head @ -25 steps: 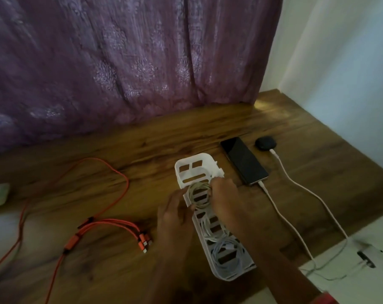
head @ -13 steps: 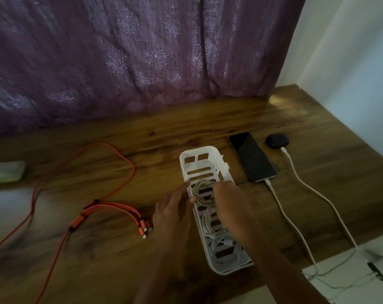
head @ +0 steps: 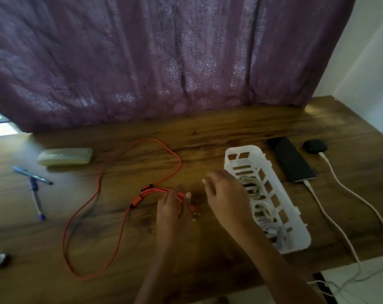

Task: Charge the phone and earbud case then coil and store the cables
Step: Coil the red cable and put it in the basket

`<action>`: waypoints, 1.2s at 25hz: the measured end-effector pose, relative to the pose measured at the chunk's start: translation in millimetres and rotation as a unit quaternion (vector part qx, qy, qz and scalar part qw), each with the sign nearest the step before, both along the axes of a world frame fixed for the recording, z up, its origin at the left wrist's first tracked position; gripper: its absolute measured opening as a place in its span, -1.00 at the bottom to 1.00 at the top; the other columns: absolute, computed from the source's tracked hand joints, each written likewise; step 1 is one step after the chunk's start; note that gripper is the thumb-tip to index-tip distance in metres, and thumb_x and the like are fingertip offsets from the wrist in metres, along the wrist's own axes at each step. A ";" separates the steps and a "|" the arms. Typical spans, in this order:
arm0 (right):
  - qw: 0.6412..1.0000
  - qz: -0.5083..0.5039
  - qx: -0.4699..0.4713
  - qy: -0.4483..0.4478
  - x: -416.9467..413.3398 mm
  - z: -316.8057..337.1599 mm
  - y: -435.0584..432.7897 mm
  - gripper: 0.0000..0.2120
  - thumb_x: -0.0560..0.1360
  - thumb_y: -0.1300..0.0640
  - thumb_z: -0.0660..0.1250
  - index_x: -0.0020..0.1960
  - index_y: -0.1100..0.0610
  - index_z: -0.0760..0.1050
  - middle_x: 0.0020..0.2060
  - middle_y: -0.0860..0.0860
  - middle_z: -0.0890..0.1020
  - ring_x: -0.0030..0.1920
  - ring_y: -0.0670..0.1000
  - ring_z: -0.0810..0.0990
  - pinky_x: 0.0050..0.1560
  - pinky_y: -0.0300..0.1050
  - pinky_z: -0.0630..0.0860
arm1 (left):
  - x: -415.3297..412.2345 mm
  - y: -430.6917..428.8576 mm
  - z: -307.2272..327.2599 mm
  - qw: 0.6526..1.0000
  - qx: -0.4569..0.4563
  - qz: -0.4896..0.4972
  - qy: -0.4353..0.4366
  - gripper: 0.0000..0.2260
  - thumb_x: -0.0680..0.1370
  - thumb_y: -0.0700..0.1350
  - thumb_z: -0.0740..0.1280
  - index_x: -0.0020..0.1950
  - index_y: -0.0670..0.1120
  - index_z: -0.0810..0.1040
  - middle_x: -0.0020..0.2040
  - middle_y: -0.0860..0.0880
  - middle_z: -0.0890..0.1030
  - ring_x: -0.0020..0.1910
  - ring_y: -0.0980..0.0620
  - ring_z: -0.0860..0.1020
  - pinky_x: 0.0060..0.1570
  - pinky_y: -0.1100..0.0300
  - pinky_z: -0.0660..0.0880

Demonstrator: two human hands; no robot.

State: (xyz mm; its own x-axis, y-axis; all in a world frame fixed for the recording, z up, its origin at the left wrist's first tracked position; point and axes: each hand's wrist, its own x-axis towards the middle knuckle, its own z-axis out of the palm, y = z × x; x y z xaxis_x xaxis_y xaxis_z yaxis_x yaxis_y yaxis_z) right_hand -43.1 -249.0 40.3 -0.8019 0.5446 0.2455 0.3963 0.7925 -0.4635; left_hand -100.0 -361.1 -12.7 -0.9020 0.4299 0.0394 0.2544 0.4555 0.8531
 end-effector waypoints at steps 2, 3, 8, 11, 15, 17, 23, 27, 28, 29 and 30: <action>0.997 0.004 -0.054 -0.052 -14.8 -15.0 -22.4 -0.70 0.57 -0.02 0.17 0.24 0.08 0.43 0.11 -0.02 0.53 0.09 -0.05 0.50 -0.01 -0.26 0.39 | -10.0 -22.6 6.8 1.000 0.006 0.004 0.027 -0.72 0.56 0.00 0.22 0.19 -0.09 0.50 0.11 -0.04 0.55 0.13 -0.03 0.49 0.08 0.06 0.46; 0.994 -0.004 -0.067 -0.081 -21.6 -22.6 -32.5 -0.67 0.57 -0.04 0.18 0.27 0.09 0.41 0.16 0.00 0.51 0.16 -0.02 0.47 0.05 -0.22 0.39 | -15.2 -34.8 9.6 0.999 0.004 0.007 0.040 -0.74 0.56 -0.01 0.23 0.18 -0.10 0.51 0.10 -0.03 0.56 0.14 -0.02 0.48 0.06 0.15 0.42; 0.983 -0.087 0.012 -0.164 -33.3 -63.9 -66.1 -0.60 0.55 -0.06 0.19 0.28 0.15 0.38 0.25 0.08 0.43 0.28 0.07 0.36 0.24 -0.05 0.35 | -37.5 -87.6 14.1 0.997 -0.002 0.025 0.069 -0.79 0.55 -0.09 0.25 0.17 -0.08 0.53 0.06 -0.07 0.59 0.11 -0.05 0.50 -0.10 0.36 0.26; 0.981 -0.117 0.049 -0.146 -31.9 -70.4 -70.6 -0.72 0.58 0.02 0.14 0.19 0.14 0.46 0.20 0.08 0.46 0.24 0.06 0.39 0.23 -0.06 0.33 | -40.4 -107.1 13.6 0.997 0.001 0.012 0.073 -0.80 0.54 -0.14 0.28 0.15 -0.11 0.53 0.05 -0.06 0.59 0.09 -0.05 0.51 -0.14 0.36 0.23; 0.982 -0.125 0.052 -0.131 -35.6 -62.9 -77.7 -0.79 0.58 0.09 0.17 0.12 0.13 0.49 0.04 0.03 0.54 0.06 -0.02 0.50 0.07 -0.14 0.44 | -40.0 -129.9 16.8 0.997 0.007 -0.031 0.077 -0.82 0.55 -0.14 0.26 0.14 -0.06 0.52 0.00 0.11 0.51 0.10 0.03 0.48 -0.11 0.36 0.24; 0.986 -0.129 -0.071 -0.080 -35.1 -47.2 -82.5 -0.81 0.57 0.12 0.19 0.12 0.14 0.49 -0.12 -0.01 0.55 -0.16 -0.10 0.55 -0.16 -0.27 0.50 | -42.7 -136.8 19.4 0.996 0.017 -0.044 0.077 -0.82 0.55 -0.13 0.26 0.14 -0.03 0.52 0.01 0.14 0.51 0.12 0.04 0.48 -0.06 0.34 0.28; 0.915 -0.064 -0.351 0.187 -24.8 22.7 -101.8 -0.86 0.44 0.20 0.39 0.00 0.10 0.56 -0.19 -0.06 0.64 -0.31 -0.20 0.62 -0.36 -0.43 0.49 | -55.1 -130.3 64.8 0.978 0.030 -0.122 0.163 -0.65 0.53 -0.28 0.25 0.31 -0.11 0.44 0.19 -0.03 0.50 0.19 0.06 0.41 0.03 0.41 0.27; 0.859 0.016 -0.409 0.308 -25.4 63.8 -110.3 -0.79 0.36 0.29 0.45 -0.07 0.05 0.61 -0.19 -0.10 0.68 -0.15 -0.23 0.64 -0.17 -0.40 0.53 | -68.4 -106.5 100.9 0.943 0.074 -0.216 0.242 -0.61 0.50 -0.27 0.24 0.34 -0.15 0.42 0.23 -0.05 0.53 0.21 0.14 0.47 0.15 0.54 0.28; 0.851 0.044 -0.409 0.325 -26.8 71.6 -110.8 -0.76 0.34 0.31 0.46 -0.07 0.04 0.62 -0.19 -0.11 0.69 -0.13 -0.21 0.64 -0.14 -0.38 0.54 | -66.8 -101.1 108.9 0.941 0.091 -0.225 0.237 -0.66 0.51 -0.27 0.24 0.29 -0.16 0.47 0.16 -0.05 0.58 0.14 0.18 0.52 0.09 0.52 0.35; 0.851 0.068 -0.399 0.336 -29.2 76.7 -110.3 -0.74 0.34 0.32 0.45 -0.06 0.03 0.62 -0.19 -0.11 0.69 -0.12 -0.20 0.64 -0.11 -0.35 0.54 | -63.6 -97.0 116.1 0.942 0.104 -0.223 0.229 -0.75 0.53 -0.29 0.25 0.20 -0.17 0.53 0.05 -0.02 0.63 0.04 0.22 0.56 -0.02 0.50 0.41; 0.855 0.087 -0.377 0.345 -31.8 81.1 -109.1 -0.74 0.35 0.33 0.44 -0.06 0.01 0.62 -0.18 -0.09 0.68 -0.13 -0.19 0.64 -0.11 -0.35 0.54 | -60.3 -92.9 121.7 0.944 0.113 -0.211 0.226 -0.82 0.54 -0.31 0.25 0.09 -0.17 0.57 -0.08 0.05 0.64 -0.07 0.27 0.57 -0.14 0.49 0.43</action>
